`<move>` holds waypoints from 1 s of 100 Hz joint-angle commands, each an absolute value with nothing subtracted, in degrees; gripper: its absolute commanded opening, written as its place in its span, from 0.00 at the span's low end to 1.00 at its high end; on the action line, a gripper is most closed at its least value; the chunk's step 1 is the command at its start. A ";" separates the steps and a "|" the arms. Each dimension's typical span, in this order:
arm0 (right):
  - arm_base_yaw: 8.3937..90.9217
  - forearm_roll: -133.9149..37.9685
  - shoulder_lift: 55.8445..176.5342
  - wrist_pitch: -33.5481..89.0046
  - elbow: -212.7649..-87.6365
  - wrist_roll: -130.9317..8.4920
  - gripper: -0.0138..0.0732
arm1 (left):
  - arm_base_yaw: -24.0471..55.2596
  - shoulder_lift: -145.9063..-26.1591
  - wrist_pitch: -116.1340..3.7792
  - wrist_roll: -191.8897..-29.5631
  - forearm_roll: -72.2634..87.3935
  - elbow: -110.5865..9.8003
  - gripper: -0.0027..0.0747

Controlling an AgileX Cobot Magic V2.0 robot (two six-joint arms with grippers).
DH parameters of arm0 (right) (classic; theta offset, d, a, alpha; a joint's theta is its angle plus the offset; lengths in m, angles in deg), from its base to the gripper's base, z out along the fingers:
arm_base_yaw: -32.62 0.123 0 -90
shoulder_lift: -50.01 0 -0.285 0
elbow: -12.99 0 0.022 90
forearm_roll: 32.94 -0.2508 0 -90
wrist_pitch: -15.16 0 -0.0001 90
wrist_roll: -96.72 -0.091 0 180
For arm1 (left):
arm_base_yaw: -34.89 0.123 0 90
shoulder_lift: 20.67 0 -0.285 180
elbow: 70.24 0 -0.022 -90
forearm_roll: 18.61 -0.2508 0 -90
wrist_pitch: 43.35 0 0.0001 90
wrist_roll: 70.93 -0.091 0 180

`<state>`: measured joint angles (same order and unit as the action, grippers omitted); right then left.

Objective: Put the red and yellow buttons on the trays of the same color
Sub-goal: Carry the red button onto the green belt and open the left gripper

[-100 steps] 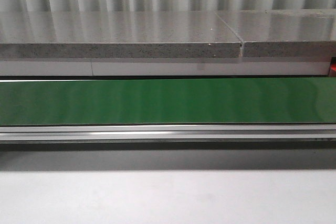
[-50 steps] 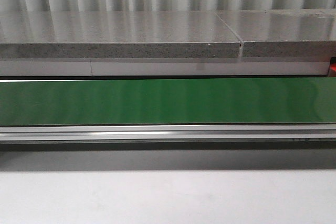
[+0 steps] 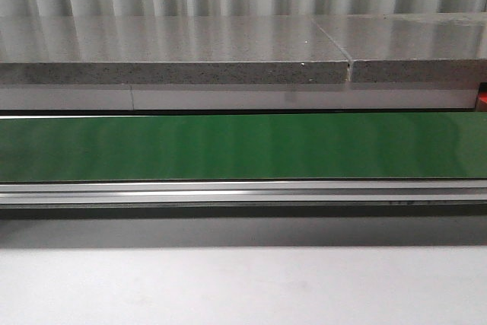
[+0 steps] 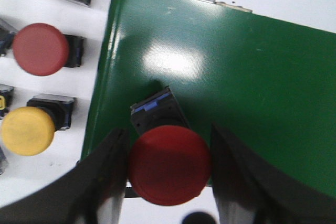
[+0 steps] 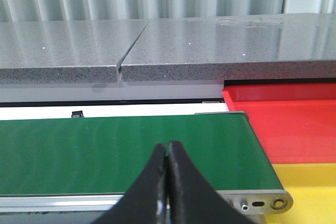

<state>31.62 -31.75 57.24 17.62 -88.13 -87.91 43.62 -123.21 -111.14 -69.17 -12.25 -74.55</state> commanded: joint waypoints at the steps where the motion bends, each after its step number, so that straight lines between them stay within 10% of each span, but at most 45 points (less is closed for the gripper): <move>1: 31.31 -31.22 56.03 13.29 -89.25 -87.44 0.08 | 42.71 -122.09 -110.17 -69.09 -11.65 -76.48 0.26; 21: 31.31 -31.22 56.03 13.29 -89.25 -87.44 0.08 | 42.60 -123.15 -109.83 -69.23 -12.03 -76.48 0.30; 46: 31.31 -31.22 56.03 13.29 -89.25 -87.44 0.08 | 42.60 -123.19 -108.39 -69.23 -11.26 -76.48 0.70; 100: 31.31 -31.22 56.03 13.29 -89.25 -87.44 0.08 | 45.52 -119.60 -106.58 -69.01 -6.84 -76.95 0.70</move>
